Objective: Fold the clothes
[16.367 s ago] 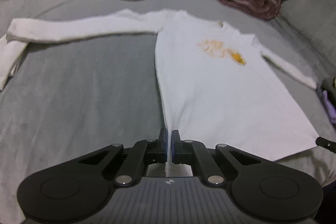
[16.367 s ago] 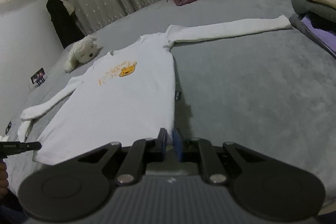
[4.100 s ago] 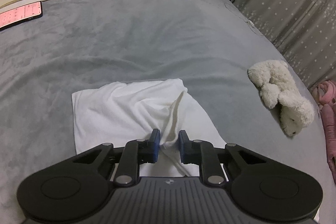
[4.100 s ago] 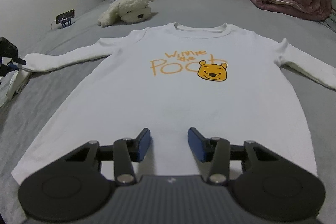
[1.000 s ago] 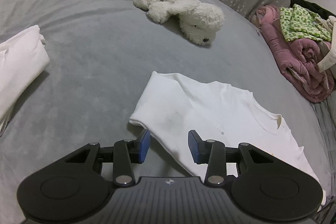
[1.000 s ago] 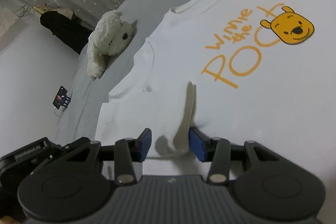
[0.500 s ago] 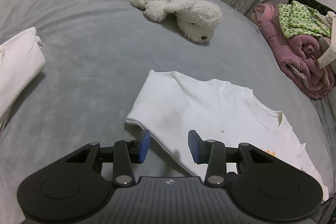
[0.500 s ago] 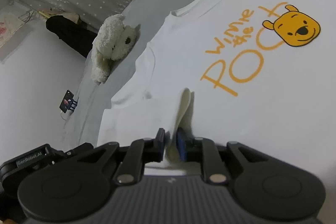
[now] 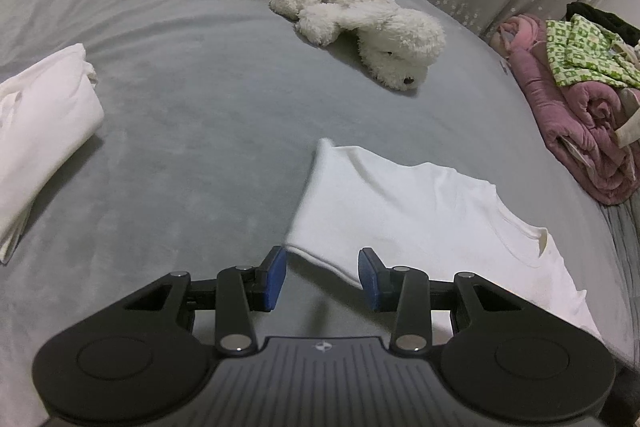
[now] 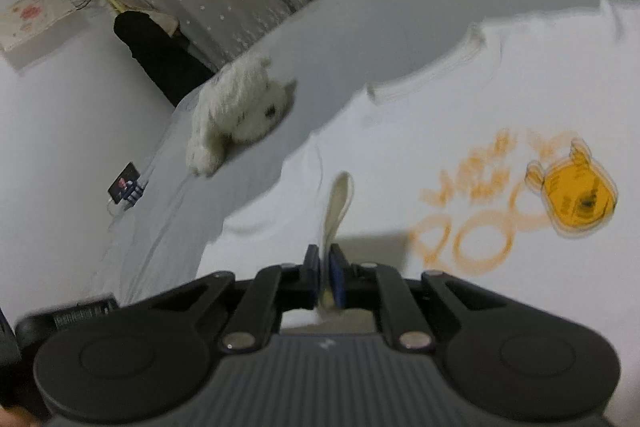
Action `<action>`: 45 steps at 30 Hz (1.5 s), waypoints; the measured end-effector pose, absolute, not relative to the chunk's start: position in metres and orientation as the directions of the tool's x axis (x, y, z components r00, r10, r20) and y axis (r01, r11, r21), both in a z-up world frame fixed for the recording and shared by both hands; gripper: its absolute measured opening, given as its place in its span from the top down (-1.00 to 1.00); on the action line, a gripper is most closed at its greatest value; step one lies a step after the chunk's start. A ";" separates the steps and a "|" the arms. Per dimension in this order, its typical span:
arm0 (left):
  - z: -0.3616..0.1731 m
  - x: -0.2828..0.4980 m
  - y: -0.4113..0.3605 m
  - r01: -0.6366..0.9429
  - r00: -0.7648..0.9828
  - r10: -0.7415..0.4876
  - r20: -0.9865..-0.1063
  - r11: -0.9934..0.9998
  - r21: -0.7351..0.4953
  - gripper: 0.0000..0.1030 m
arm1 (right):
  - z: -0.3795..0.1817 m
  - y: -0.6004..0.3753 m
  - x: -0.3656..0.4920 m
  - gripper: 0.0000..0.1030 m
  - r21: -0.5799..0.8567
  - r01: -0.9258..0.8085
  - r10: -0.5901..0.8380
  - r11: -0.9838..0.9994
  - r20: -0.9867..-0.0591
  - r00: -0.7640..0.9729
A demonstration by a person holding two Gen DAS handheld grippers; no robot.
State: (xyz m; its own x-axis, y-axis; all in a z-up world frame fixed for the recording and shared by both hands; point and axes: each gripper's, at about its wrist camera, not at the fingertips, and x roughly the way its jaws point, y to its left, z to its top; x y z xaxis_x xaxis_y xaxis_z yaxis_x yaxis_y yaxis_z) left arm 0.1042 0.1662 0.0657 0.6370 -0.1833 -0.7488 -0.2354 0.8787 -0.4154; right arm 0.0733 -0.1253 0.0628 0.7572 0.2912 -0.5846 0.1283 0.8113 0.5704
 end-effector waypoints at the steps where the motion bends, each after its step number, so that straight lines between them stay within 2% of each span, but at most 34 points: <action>1: 0.066 0.104 0.166 -0.234 0.637 -0.183 -0.749 0.880 -0.414 0.25 | 0.070 -0.131 0.075 0.86 0.558 0.127 0.277 0.820 -0.580 0.766; 13: 0.064 0.103 0.161 -0.220 0.631 -0.180 -0.754 0.891 -0.397 0.24 | 0.126 -0.218 0.093 0.86 0.406 0.225 0.049 0.886 -0.563 0.825; 25: 0.059 0.107 0.149 -0.200 0.617 -0.172 -0.768 0.909 -0.364 0.24 | 0.128 -0.284 0.101 0.86 0.356 0.333 -0.074 0.873 -0.577 0.813; 32: 0.056 0.109 0.144 -0.189 0.611 -0.168 -0.773 0.918 -0.349 0.23 | 0.115 -0.309 0.097 0.86 0.395 0.366 -0.078 0.843 -0.583 0.809; 38: 0.055 0.109 0.141 -0.181 0.609 -0.166 -0.775 0.923 -0.340 0.23 | 0.087 -0.331 0.091 0.86 0.427 0.423 -0.072 0.800 -0.631 0.773; 45: 0.054 0.109 0.139 -0.176 0.608 -0.165 -0.777 0.926 -0.334 0.23 | 0.074 -0.339 0.099 0.86 0.385 0.432 -0.070 0.816 -0.676 0.733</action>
